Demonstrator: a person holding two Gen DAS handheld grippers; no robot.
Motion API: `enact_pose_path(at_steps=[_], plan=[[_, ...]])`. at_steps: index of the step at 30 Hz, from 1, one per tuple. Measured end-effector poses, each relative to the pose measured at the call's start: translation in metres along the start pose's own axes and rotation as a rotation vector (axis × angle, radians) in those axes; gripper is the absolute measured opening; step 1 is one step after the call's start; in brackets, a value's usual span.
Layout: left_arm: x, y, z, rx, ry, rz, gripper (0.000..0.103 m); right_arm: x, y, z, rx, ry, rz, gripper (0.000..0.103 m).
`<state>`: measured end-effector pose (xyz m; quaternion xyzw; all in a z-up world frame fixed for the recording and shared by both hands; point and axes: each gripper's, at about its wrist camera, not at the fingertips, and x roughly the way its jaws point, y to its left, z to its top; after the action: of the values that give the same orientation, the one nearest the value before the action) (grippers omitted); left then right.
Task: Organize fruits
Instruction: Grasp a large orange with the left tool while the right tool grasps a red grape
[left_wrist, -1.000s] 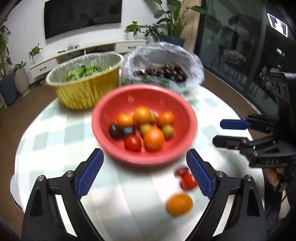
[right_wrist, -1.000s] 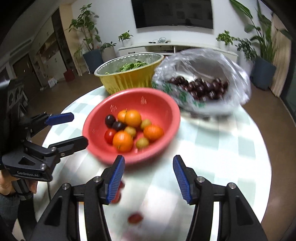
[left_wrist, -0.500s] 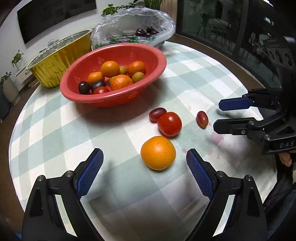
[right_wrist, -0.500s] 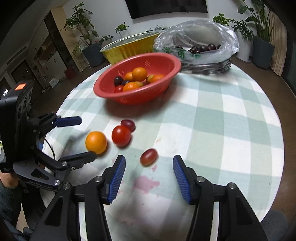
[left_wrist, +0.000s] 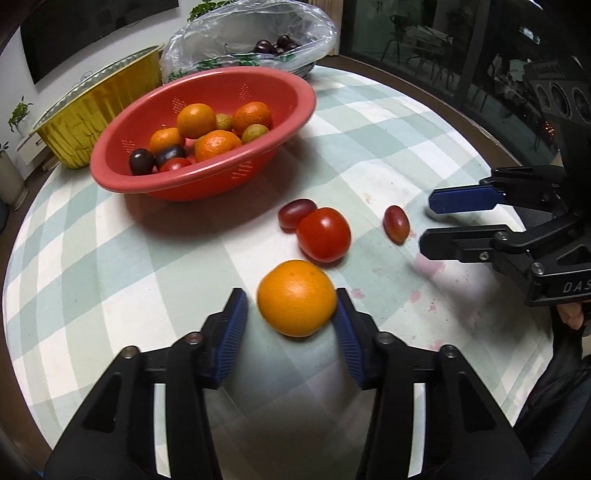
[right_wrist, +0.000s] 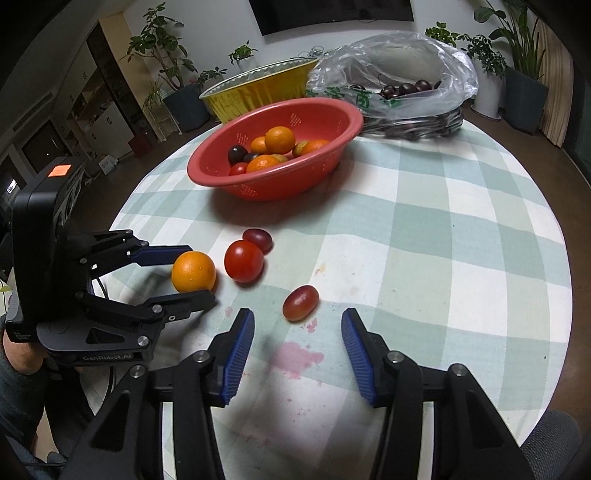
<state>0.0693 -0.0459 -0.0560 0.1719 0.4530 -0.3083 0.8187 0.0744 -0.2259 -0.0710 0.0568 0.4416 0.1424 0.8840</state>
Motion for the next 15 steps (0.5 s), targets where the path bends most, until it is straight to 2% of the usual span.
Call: enact_pose_path(at_steps=[15], plan=[[-0.015,0.008,-0.013,-0.087,-0.045,-0.021,0.038,0.02,0.007,0.009,-0.021,0.038,-0.023,0.044]])
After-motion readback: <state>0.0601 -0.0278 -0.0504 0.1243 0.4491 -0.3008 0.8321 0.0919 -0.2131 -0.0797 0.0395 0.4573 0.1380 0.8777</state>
